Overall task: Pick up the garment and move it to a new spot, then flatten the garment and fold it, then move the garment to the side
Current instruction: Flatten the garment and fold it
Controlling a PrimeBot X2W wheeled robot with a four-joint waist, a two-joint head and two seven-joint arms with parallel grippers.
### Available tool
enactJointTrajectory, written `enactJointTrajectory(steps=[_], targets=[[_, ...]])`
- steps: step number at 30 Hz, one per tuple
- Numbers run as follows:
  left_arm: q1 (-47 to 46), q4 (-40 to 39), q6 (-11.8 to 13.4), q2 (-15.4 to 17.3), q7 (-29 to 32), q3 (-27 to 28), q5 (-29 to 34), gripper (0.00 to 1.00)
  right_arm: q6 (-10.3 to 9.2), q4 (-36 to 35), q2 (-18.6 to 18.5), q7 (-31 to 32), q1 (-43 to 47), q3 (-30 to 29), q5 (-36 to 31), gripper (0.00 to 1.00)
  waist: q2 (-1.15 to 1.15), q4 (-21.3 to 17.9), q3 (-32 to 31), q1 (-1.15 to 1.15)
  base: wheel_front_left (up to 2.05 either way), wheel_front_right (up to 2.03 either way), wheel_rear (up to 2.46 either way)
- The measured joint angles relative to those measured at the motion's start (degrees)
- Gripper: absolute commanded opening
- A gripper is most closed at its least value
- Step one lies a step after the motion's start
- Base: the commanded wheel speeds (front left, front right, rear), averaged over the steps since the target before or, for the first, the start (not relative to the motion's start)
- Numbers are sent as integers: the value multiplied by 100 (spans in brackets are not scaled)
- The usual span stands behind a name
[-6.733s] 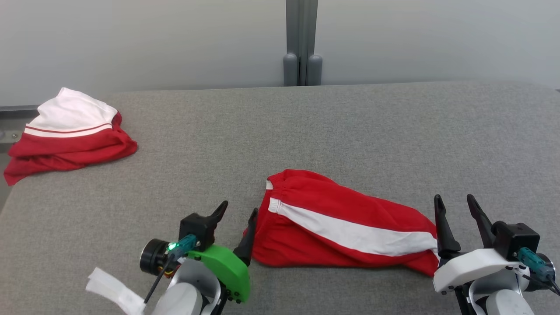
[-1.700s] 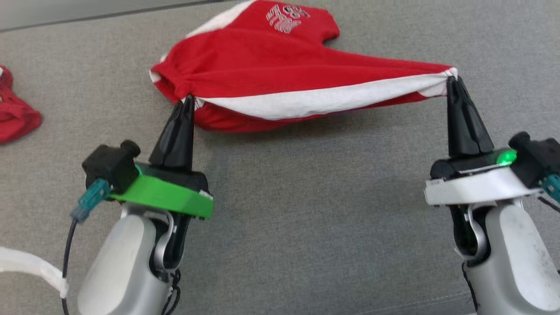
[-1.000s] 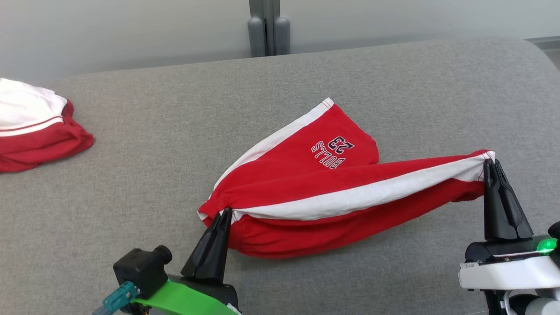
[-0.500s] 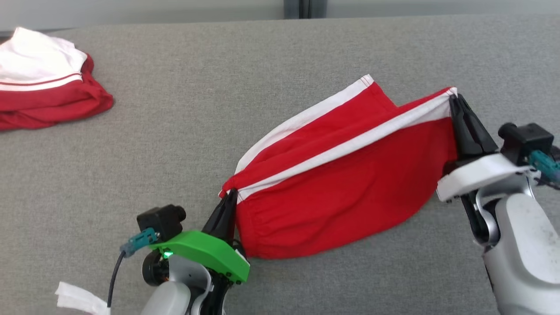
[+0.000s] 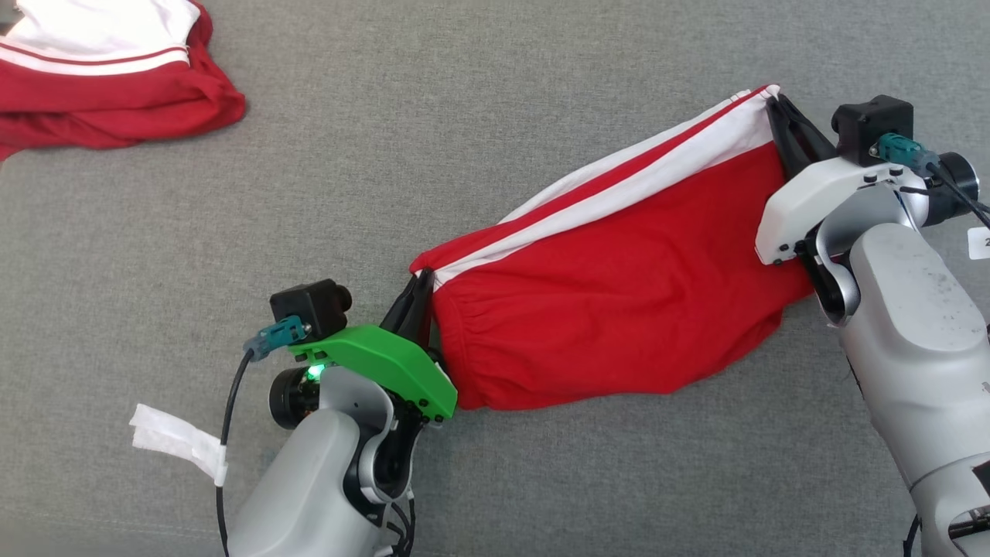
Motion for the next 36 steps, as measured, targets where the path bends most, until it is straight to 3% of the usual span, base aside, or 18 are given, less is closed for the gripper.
enactJointTrajectory(steps=[3, 5, 6, 7, 10, 19, 28, 36], targets=[[-59, 78, 1, -11, -118, -69, -42, 1, 0, 374, -2, -81, -207, 125, 43, 0, 0, 63, 36, 0, 0, 0, 0], [-70, 80, 33, -12, -240, -87, -73, 91, 0, 598, 0, -183, -327, 177, 70, 42, 0, 72, 20, 0, 0, 0, 0], [-70, 75, 49, -14, -298, -97, -89, 100, 0, 694, 3, -233, -378, 201, 112, 76, 0, 70, 1, 0, 0, 0, 0], [-69, 54, 49, -14, -367, -108, -107, 100, 0, 787, 7, -278, -420, 235, 143, 100, 0, 66, -22, 0, 0, 0, 0], [-52, -16, 102, 26, -642, -153, 58, 100, 0, 998, 33, -370, -495, 354, 244, 100, 0, 43, -92, 0, 0, 0, 0], [580, -621, 399, 553, -1291, -136, 666, 100, 0, 1321, -97, -397, -501, 747, 758, 100, 0, -36, -484, 0, 0, 0, 0], [1003, -1148, 755, 827, -1444, -8, 1084, 100, -1, 1354, -621, 831, -226, 1229, 1467, 100, 0, 3, -914, 0, 0, 0, 0], [1060, -1301, 917, 876, -1459, 112, 1144, 100, -1, 1237, -731, 1657, -26, 1461, 2128, 100, 0, 258, -871, 0, 0, 0, 0]])
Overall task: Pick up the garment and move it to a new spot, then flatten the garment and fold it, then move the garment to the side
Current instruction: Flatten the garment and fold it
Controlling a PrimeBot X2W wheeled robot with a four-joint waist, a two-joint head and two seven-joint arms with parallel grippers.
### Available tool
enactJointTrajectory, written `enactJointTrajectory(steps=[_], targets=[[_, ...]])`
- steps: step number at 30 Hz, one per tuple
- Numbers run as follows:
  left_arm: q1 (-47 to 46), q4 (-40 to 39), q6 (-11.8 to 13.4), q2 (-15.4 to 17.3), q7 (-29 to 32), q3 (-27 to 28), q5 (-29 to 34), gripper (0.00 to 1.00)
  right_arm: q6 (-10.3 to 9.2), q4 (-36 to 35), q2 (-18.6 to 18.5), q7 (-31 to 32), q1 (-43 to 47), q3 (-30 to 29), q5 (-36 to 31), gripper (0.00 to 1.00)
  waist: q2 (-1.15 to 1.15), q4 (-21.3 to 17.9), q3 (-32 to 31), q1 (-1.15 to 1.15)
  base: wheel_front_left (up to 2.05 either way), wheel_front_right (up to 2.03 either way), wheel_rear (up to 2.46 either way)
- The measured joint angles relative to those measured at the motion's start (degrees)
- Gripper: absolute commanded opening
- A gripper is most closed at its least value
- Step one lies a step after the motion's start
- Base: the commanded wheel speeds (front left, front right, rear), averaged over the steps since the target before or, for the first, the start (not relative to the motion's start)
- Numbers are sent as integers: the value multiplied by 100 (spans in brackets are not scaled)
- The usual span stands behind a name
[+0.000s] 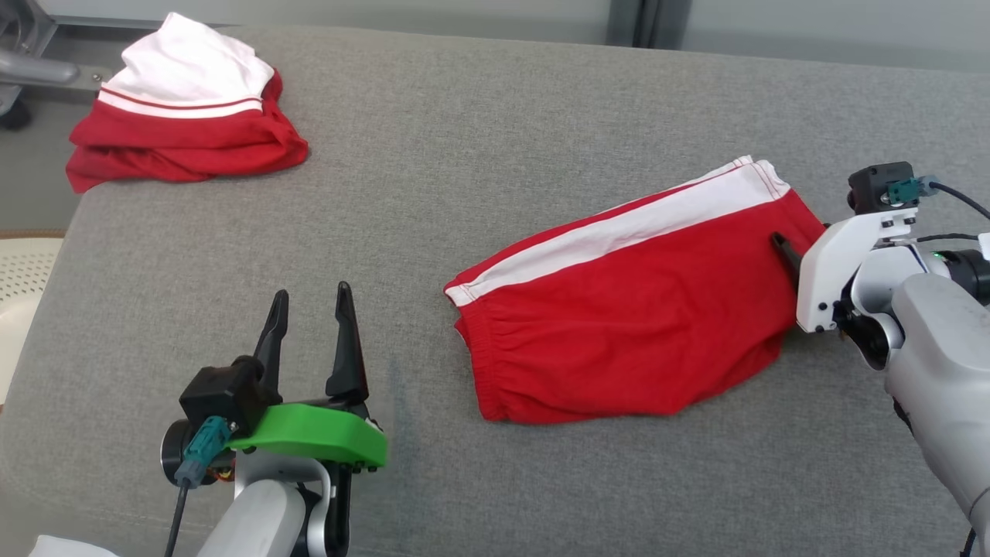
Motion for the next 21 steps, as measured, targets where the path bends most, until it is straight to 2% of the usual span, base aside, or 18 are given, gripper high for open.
enactJointTrajectory(steps=[8, 9, 10, 12, 13, 14, 21], targets=[[-4, -55, 41, 14, -2, 71, -1, 100, -2, 201, -71, 490, -50, 69, 268, 100, 0, 275, 98, 0, 0, 0, 0], [-4, -62, 44, 19, -2, 82, -1, 100, -2, 201, -85, 517, -58, 82, 310, 65, 0, 302, 101, 0, 0, 0, 0], [-3, -64, 47, 22, -3, 98, -1, 100, -3, 200, -99, 546, -63, 100, 345, 47, 0, 324, 103, 0, 0, 0, 0], [-3, -73, 51, 29, -4, 119, -1, 100, -3, 197, -119, 571, -66, 143, 388, 33, 0, 346, 102, 0, 0, 0, 0], [-3, -77, 63, 30, -7, 127, -1, 100, -3, 196, -123, 589, -69, 169, 393, 22, 0, 346, 97, 0, 0, 0, 0], [-3, -85, 69, 31, -8, 136, -1, 100, -2, 204, -127, 584, -74, 188, 393, 0, 0, 340, 93, 0, 0, 0, 0], [2, -164, 73, 97, -9, 215, -18, 100, 5, 323, -57, 211, -90, 137, 447, 0, 0, 151, 56, 0, 0, 0, 0]])
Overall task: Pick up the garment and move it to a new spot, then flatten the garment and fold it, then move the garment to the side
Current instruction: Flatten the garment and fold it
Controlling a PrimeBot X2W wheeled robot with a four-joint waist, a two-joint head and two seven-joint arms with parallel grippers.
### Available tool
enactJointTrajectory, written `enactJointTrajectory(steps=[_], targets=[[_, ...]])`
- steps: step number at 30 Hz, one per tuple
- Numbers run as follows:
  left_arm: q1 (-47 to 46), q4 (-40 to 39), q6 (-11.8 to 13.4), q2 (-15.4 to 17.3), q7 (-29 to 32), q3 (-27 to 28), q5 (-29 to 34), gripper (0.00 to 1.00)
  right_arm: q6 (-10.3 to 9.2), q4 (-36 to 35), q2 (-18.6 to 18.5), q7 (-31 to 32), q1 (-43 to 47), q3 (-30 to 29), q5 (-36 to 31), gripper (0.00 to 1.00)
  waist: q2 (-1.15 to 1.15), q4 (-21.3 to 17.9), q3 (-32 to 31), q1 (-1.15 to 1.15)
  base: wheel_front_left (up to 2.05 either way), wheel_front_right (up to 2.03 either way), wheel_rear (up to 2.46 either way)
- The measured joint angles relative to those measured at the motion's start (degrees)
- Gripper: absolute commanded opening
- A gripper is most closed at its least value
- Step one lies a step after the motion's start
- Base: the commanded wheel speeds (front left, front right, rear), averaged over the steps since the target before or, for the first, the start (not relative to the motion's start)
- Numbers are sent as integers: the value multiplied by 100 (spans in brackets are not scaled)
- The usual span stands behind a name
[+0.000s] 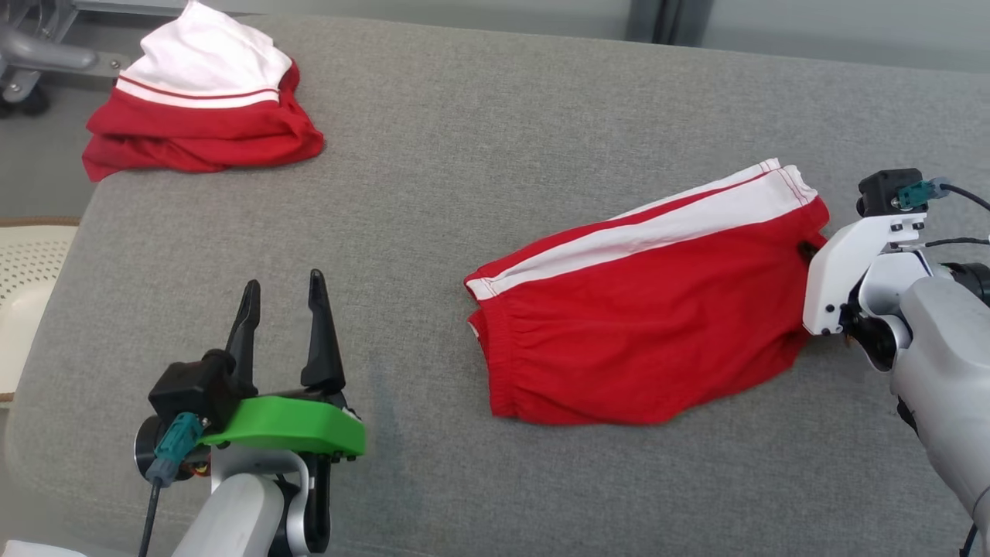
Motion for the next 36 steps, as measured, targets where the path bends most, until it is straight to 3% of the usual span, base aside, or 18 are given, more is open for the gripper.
enactJointTrajectory(steps=[14, 24, 29, 36], targets=[[66, -86, 70, 153, 59, 56, 34, 100, -1, -237, -102, -1012, 875, -470, 565, 0, 0, -931, -210, 0, 0, 0, 0], [68, -158, 120, 238, 140, 53, 35, 100, -2, -717, 123, -1517, 1282, -742, 911, 0, 0, -1632, -312, 0, 0, 0, 0], [74, -133, 121, 233, 157, 24, 25, 100, -7, -1301, 218, -1569, 1385, -655, 965, 0, 0, -1650, -436, 0, 0, 0, 0], [174, -123, 158, 232, 135, 24, -1, 100, -7, -2527, 500, -1338, 1669, -276, 985, 0, 0, -1379, -582, 0, 0, 0, 0]])
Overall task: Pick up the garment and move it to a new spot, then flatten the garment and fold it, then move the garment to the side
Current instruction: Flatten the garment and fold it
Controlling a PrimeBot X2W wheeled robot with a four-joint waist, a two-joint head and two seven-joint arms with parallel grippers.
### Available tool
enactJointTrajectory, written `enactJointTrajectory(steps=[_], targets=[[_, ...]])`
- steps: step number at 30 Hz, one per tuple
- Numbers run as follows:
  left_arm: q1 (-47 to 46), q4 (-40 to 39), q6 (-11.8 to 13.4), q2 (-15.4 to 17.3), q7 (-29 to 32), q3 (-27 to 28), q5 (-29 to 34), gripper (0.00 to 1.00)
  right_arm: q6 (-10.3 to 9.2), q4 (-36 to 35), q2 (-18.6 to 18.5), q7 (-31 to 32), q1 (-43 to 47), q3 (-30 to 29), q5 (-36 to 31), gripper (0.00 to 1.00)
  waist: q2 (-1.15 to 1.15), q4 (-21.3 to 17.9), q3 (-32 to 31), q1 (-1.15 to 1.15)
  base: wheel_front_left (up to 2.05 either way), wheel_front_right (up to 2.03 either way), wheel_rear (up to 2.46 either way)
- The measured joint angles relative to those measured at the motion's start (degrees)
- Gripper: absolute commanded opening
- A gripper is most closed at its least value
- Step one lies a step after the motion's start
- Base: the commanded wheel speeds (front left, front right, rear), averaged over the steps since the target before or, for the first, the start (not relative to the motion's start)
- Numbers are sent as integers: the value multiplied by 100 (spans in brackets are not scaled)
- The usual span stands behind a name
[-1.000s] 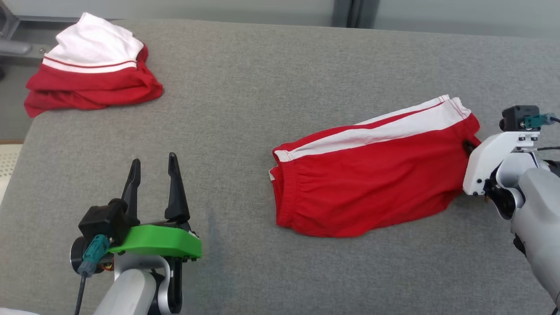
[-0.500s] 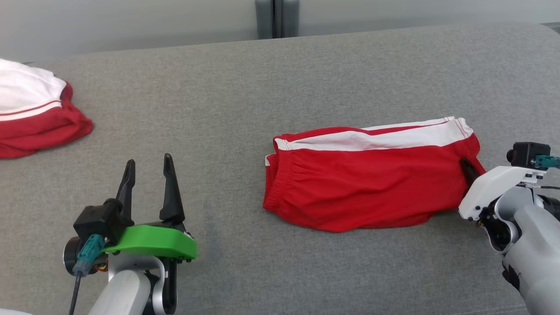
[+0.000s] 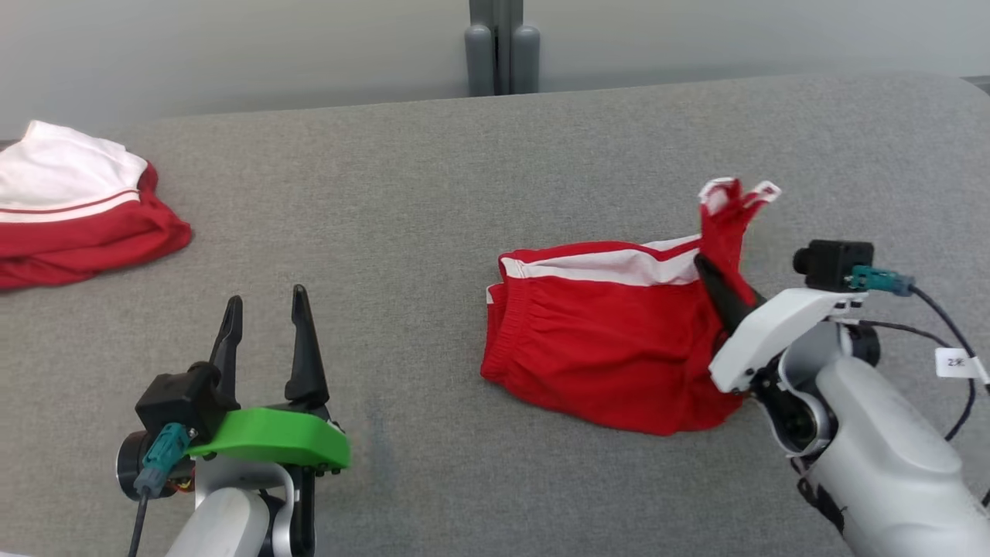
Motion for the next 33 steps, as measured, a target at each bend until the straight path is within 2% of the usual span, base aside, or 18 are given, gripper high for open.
enactJointTrajectory(steps=[6, 13, 18, 19, 20, 21, 28, 33], targets=[[35, 14, 9, 8, -1, -41, 7, 100, 0, -609, 526, 325, 327, 258, 40, 0, 0, 307, -97, 0, 0, 0, 0], [43, 104, 1, -14, -1, -141, 27, 100, 0, -308, 1006, 357, 416, 198, -66, 0, 0, 654, -163, 0, 0, 0, 0], [46, 140, 1, -27, -10, -167, 26, 100, 0, 7, 1171, 352, 407, 199, -115, 0, 0, 812, -203, 0, 0, 0, 0], [48, 147, 1, -27, -11, -168, 26, 100, 0, 46, 1188, 353, 405, 196, -113, 29, 0, 822, -214, 0, 0, 0, 0], [51, 154, 1, -27, -20, -167, 26, 100, 0, 81, 1201, 359, 403, 207, -96, 77, 0, 830, -230, 0, 0, 0, 0], [56, 159, 1, -27, -21, -164, 26, 100, -1, 82, 1211, 360, 403, 247, -84, 100, 0, 830, -244, 0, 0, 0, 0], [118, 190, 1, -49, -25, -209, 18, 100, 0, -356, 1248, 360, 502, 474, 204, 100, 0, 717, -312, 0, 0, 0, 0], [140, 189, 2, -71, -24, -235, 5, 100, 0, -962, 976, 227, 758, 287, 364, 100, 0, 610, -350, 0, 0, 0, 0]])
